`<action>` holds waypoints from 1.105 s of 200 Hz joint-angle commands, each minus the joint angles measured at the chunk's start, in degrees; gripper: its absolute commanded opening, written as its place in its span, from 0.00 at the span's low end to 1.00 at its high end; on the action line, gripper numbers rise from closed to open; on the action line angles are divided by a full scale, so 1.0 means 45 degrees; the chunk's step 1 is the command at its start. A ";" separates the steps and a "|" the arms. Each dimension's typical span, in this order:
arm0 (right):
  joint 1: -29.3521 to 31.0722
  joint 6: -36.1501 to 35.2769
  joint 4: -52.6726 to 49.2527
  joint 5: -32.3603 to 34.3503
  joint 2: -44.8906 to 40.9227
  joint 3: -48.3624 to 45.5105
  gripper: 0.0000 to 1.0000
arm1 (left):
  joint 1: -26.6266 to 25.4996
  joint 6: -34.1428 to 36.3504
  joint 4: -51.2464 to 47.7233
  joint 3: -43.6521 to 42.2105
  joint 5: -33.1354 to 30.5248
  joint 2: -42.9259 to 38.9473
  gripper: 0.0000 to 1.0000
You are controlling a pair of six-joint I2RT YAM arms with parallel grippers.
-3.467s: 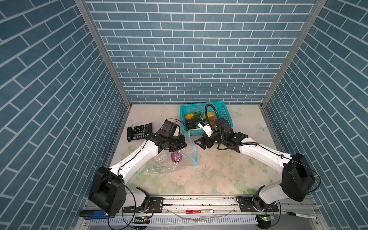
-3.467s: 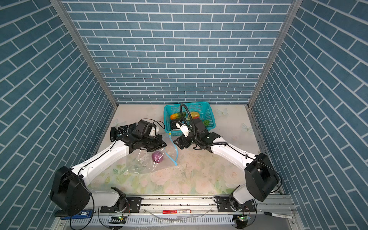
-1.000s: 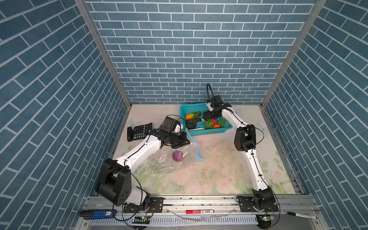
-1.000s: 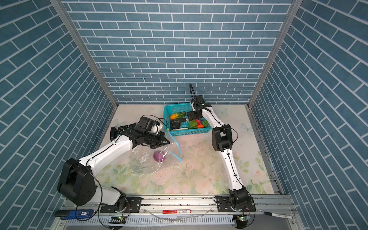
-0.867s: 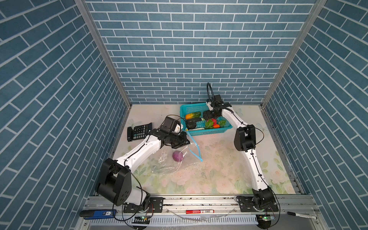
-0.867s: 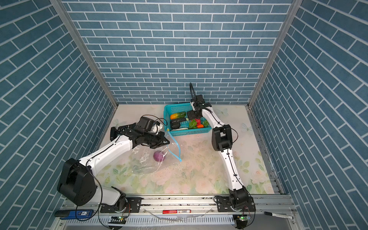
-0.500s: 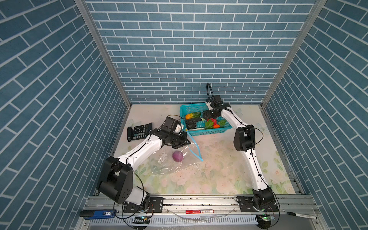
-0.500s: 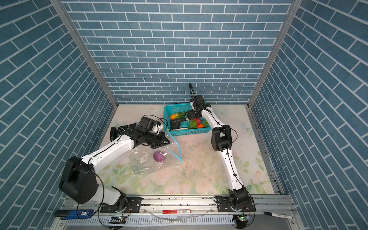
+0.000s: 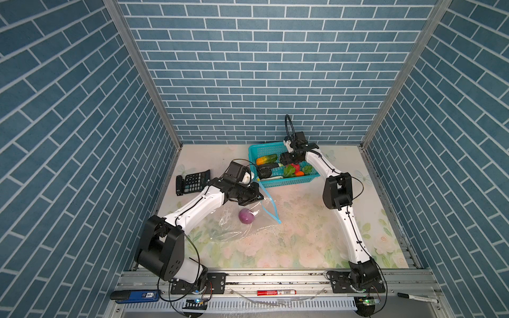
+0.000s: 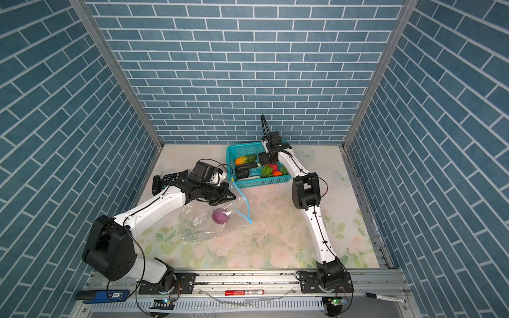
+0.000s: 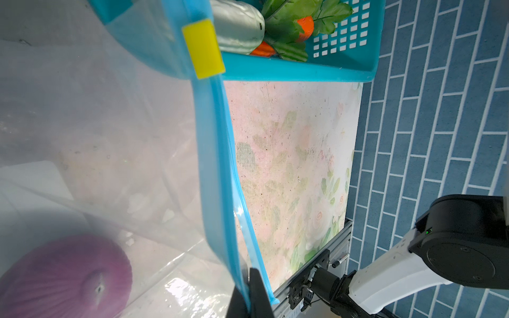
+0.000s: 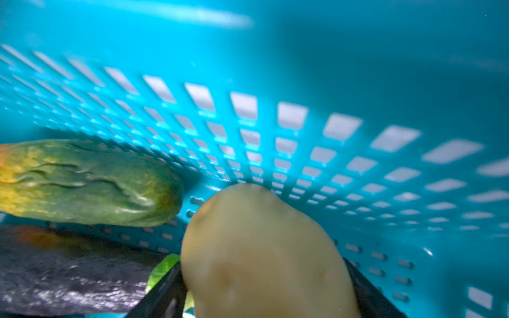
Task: Place the food in the zip-top bag and seal the zipper
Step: 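Lower the right gripper into the teal basket and grasp the yellow potato, then lift the yellow potato with the right gripper toward the bag opening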
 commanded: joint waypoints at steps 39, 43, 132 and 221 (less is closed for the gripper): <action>0.0010 0.0570 0.0011 -0.0096 -0.0530 0.0250 0.72 | 0.0076 0.0122 0.0031 0.0046 0.0065 0.0029 0.00; 0.0010 0.0599 0.0001 -0.0109 -0.0551 0.0245 0.72 | 0.0078 0.0127 0.0031 0.0041 0.0053 0.0006 0.00; -0.0027 0.0900 0.0447 -0.0481 -0.0735 -0.0146 0.65 | 0.0068 0.0113 0.0050 -0.0038 -0.0006 -0.0048 0.00; -0.0028 0.1102 0.0851 -0.0746 -0.1241 -0.0611 0.58 | 0.0078 0.0100 0.0050 -0.0018 -0.0031 0.0039 0.00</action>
